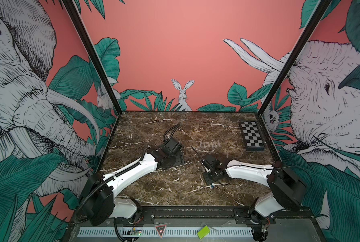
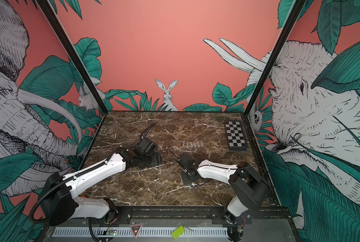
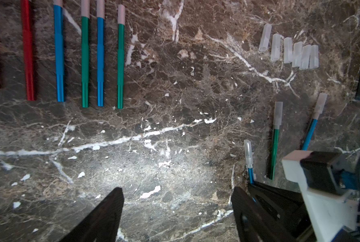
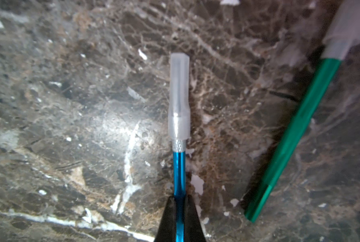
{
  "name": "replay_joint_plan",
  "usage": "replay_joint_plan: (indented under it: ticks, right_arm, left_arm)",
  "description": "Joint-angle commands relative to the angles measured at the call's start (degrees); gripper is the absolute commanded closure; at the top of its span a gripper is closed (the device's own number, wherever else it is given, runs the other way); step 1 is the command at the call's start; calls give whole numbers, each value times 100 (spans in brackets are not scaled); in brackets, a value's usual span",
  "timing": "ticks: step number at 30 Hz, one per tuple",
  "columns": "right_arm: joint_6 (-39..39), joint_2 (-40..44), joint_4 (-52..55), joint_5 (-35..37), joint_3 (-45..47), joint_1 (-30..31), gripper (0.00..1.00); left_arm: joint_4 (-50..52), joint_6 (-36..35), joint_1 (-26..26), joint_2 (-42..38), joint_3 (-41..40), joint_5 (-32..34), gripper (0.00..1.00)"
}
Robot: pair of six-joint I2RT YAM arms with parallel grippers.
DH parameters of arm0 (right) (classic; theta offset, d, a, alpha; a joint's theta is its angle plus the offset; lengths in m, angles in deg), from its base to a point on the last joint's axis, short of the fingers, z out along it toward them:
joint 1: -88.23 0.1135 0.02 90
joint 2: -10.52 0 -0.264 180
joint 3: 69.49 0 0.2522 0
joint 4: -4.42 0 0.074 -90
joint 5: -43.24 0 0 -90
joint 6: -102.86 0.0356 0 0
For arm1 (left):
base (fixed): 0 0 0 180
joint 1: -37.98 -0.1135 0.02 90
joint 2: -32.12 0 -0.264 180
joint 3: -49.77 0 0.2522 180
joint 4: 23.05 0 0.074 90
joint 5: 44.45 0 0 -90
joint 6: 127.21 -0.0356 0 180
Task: Remove protective caps from carving knives
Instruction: Pick up the carving knife from the center of the board.
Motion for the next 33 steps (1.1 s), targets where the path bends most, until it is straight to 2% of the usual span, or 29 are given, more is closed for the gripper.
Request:
replay_joint_plan:
  ticks: [1, 7, 15, 33]
  right_arm:
    - [-92, 345, -74, -161, 37, 52, 100]
    - [-104, 792, -178, -414, 122, 61, 100]
    - [130, 1033, -456, -940, 186, 72, 100]
    - [249, 951, -330, -825, 1, 191, 100]
  left_arm:
    - [-222, 354, -30, -32, -81, -215, 17]
    - [-588, 812, -26, 256, -102, -629, 18]
    - [-1068, 1457, 149, 655, -12, -775, 19]
    - [-1366, 2097, 509, 1488, 434, -916, 24]
